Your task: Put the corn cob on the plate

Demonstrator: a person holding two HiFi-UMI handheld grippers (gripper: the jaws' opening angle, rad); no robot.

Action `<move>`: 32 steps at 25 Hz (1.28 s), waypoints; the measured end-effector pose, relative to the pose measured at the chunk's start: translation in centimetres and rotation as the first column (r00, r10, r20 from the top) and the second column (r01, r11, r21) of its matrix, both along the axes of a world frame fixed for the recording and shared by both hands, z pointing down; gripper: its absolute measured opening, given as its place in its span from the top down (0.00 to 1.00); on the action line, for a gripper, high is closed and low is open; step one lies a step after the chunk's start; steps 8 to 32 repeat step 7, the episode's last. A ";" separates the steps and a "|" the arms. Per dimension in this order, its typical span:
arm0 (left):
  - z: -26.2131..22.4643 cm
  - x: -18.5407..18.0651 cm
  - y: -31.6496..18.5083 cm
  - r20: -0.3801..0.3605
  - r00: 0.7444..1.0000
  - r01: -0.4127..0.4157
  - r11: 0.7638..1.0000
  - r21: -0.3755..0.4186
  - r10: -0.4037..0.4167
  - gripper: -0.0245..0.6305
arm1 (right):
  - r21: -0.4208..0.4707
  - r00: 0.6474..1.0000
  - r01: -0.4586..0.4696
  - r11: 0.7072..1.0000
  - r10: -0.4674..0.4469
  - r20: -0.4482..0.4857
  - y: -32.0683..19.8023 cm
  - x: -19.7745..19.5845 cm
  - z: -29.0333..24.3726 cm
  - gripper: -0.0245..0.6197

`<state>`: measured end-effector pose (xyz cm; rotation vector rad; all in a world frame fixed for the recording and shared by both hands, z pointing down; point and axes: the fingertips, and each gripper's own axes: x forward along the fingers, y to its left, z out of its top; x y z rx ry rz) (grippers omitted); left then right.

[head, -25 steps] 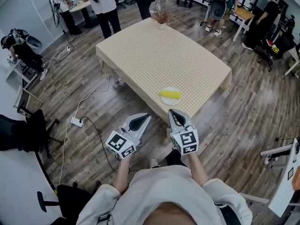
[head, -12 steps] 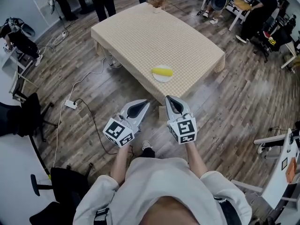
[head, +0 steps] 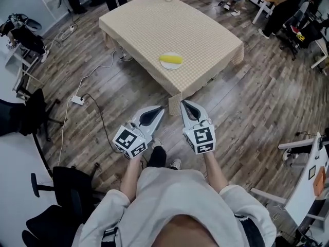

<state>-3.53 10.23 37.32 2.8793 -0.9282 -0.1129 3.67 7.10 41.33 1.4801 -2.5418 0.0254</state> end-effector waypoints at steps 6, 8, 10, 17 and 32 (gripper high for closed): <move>-0.7 1.1 2.6 -0.003 1.000 0.010 1.000 0.010 -0.010 0.95 | 0.016 1.000 0.023 1.000 -0.023 -0.004 2.1 0.4 -0.4 0.97; -0.8 1.2 2.9 -0.002 1.000 0.012 1.000 0.013 -0.012 0.95 | 0.021 1.000 0.027 0.999 -0.027 -0.005 2.3 0.4 -0.5 0.97; -0.8 1.2 2.9 -0.002 1.000 0.012 1.000 0.013 -0.012 0.95 | 0.021 1.000 0.027 0.999 -0.027 -0.005 2.3 0.4 -0.5 0.97; -0.8 1.2 2.9 -0.002 1.000 0.012 1.000 0.013 -0.012 0.95 | 0.021 1.000 0.027 0.999 -0.027 -0.005 2.3 0.4 -0.5 0.97; -0.8 1.2 2.9 -0.002 1.000 0.012 1.000 0.013 -0.012 0.95 | 0.021 1.000 0.027 0.999 -0.027 -0.005 2.3 0.4 -0.5 0.97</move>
